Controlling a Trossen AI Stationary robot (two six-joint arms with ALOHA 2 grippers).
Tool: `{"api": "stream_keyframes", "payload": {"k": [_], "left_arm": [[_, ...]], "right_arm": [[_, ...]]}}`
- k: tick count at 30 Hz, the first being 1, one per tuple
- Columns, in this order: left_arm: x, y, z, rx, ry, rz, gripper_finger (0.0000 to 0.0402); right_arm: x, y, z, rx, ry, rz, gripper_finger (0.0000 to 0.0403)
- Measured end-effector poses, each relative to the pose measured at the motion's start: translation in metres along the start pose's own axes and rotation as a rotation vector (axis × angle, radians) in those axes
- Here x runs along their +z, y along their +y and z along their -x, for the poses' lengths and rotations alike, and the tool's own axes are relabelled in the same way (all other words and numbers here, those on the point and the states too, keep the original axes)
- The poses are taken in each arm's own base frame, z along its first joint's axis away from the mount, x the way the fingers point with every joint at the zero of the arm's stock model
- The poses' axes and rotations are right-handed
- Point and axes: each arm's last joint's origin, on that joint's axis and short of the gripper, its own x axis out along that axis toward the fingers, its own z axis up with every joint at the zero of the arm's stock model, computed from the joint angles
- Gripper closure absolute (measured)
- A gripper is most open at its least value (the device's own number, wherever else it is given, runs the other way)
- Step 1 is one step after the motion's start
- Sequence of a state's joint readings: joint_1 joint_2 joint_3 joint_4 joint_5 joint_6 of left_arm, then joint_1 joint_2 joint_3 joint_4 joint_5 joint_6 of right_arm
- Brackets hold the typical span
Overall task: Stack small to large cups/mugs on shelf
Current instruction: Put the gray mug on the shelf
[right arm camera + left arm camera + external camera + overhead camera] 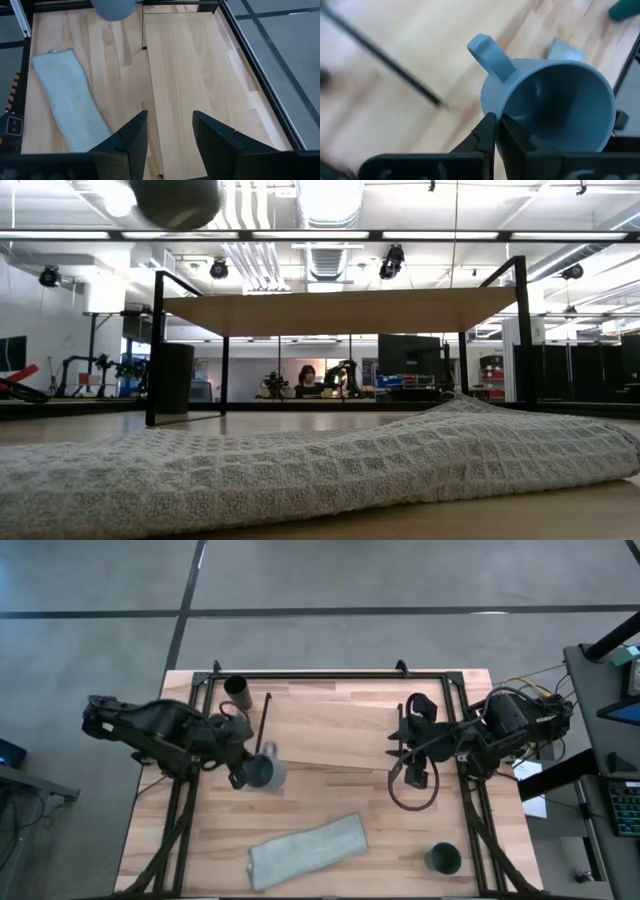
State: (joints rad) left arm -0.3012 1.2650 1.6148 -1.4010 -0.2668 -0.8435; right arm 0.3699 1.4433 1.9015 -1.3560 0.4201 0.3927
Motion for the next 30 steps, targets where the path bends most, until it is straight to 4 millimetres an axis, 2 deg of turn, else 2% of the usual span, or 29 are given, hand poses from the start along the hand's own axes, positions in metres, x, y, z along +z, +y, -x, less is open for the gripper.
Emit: {"api": "stream_keyframes", "payload": {"k": [5, 8, 14, 18, 22, 25, 30], "left_arm": [[0.014, -0.006, 0.008, 0.073, -0.119, -0.217, 0.0401], [0.022, -0.009, 0.002, 0.125, -0.133, -0.318, 0.0401], [0.044, -0.006, -0.011, 0.193, -0.107, -0.416, 0.0401], [0.064, -0.003, -0.020, 0.164, -0.065, -0.460, 0.0402], [0.080, -0.009, -0.025, 0.138, -0.051, -0.624, 0.0402], [0.090, -0.015, -0.030, 0.129, -0.057, -0.757, 0.0402], [0.105, -0.030, -0.033, 0.041, -0.117, -0.866, 0.0402]], "right_arm": [[0.000, -0.001, 0.000, -0.002, 0.000, -0.002, 0.0254], [0.000, -0.001, 0.000, -0.002, -0.001, -0.002, 0.0254], [0.000, 0.000, 0.000, -0.001, -0.002, -0.006, 0.0254], [0.001, 0.000, 0.000, 0.000, -0.004, -0.028, 0.0254], [0.001, 0.000, 0.000, 0.000, -0.006, -0.023, 0.0255], [0.001, 0.000, 0.000, 0.000, -0.011, 0.031, 0.0255], [0.006, -0.001, -0.001, 0.004, -0.047, 0.149, 0.0255]]}}
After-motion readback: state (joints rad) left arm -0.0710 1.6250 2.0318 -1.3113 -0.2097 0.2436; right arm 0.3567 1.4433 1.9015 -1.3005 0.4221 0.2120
